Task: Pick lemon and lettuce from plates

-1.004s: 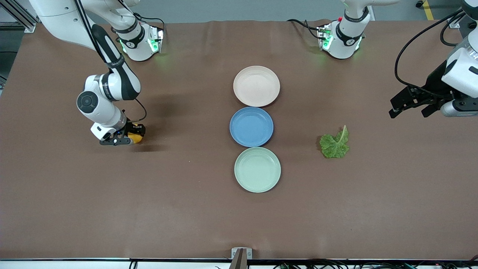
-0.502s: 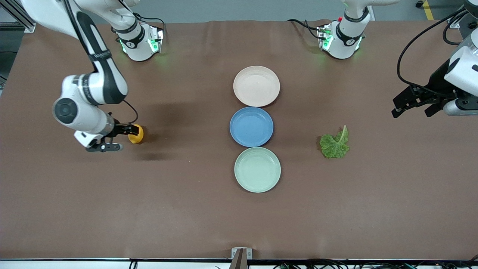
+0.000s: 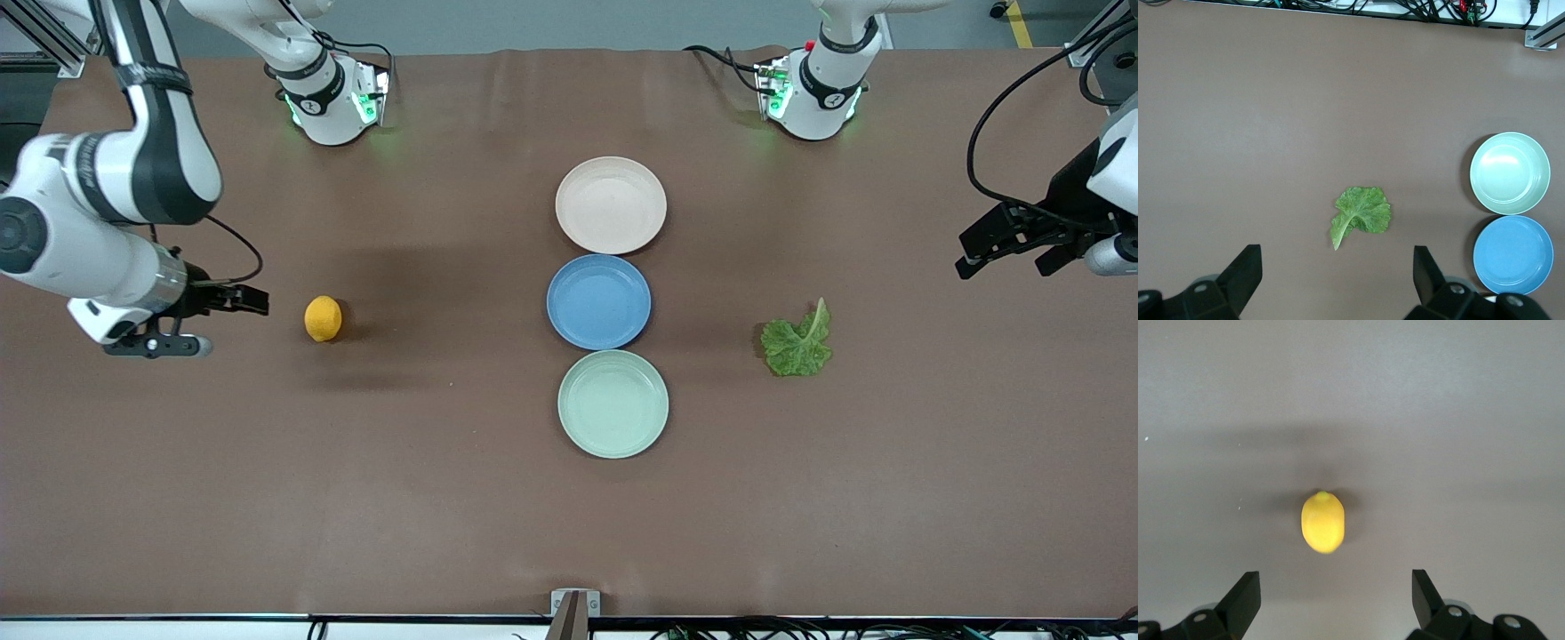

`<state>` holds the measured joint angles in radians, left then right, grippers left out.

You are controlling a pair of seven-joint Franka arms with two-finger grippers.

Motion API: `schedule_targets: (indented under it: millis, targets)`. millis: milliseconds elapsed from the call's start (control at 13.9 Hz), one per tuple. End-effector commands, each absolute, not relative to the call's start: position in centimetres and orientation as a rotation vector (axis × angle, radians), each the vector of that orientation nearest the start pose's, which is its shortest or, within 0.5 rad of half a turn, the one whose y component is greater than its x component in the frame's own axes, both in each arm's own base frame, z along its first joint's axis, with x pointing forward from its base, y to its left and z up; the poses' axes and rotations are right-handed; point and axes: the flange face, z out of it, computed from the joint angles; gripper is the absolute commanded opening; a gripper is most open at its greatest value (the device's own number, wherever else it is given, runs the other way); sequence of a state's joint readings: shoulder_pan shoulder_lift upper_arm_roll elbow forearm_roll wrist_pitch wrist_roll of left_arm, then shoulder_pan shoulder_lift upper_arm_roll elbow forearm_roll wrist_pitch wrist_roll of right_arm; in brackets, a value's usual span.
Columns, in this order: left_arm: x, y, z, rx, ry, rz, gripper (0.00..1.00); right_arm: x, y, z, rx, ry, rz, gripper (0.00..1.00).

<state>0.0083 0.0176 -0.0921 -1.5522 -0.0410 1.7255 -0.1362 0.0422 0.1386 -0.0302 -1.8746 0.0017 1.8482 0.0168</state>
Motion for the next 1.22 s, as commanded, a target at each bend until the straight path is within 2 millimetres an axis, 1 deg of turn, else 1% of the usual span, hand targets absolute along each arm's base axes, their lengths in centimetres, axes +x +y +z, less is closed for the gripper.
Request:
schedule_targets:
  millis: [0,72,215,287,430,502,574,646,717,789,932,1004,1076,1148]
  targets:
    - [56.9,-5.0,64.6,-3.167,-0.055,-0.239,1.0,58.5,-1.0,47.5,-3.163,-0.053,0.259,1.0]
    - [56.9,-5.0,64.6,-3.167,-0.055,-0.239,1.0,58.6,-1.9,48.9,-3.163,-0.043,0.257,1.0]
    - [56.9,-5.0,64.6,-3.167,-0.058,-0.239,1.0,58.6,-2.4,51.0,-3.162,-0.027,0.265,1.0]
    - [56.9,-5.0,64.6,-3.167,-0.058,-0.239,1.0,58.8,-2.5,51.7,-3.163,-0.022,0.253,1.0]
    - [57.0,-5.0,64.5,-3.167,-0.055,-0.237,1.0,58.9,-4.0,51.4,-3.159,0.015,0.263,1.0]
    - [56.9,-5.0,64.6,-3.167,-0.058,-0.239,1.0,59.1,-4.4,50.8,-3.159,0.026,0.273,1.0]
    - [56.9,-5.0,64.6,-3.167,-0.058,-0.239,1.0,60.0,-4.4,49.7,-3.162,0.022,0.29,1.0]
    - [56.9,-5.0,64.6,-3.167,-0.058,-0.239,1.0,61.3,-4.4,50.5,-3.171,0.027,0.253,1.0]
    - [56.9,-5.0,64.6,-3.167,-0.058,-0.239,1.0,62.1,-4.6,51.4,-3.194,0.023,0.224,1.0]
    - [56.9,-5.0,64.6,-3.167,-0.058,-0.239,1.0,62.2,-4.6,52.1,-3.21,0.018,0.226,1.0]
    - [57.0,-5.0,64.5,-3.167,-0.058,-0.237,1.0,62.1,-4.0,52.6,-3.205,0.012,0.225,1.0]
    - [56.9,-5.0,64.6,-3.167,-0.058,-0.239,1.0,61.7,-3.7,52.7,-3.194,0.01,0.257,1.0]
    - [57.0,-5.0,64.5,-3.167,-0.058,-0.237,1.0,60.9,-3.6,52.7,-3.18,0.021,0.329,1.0]
    - [57.0,-5.0,64.5,-3.167,-0.058,-0.237,1.0,60.7,-3.4,53.0,-3.178,0.022,0.336,1.0]
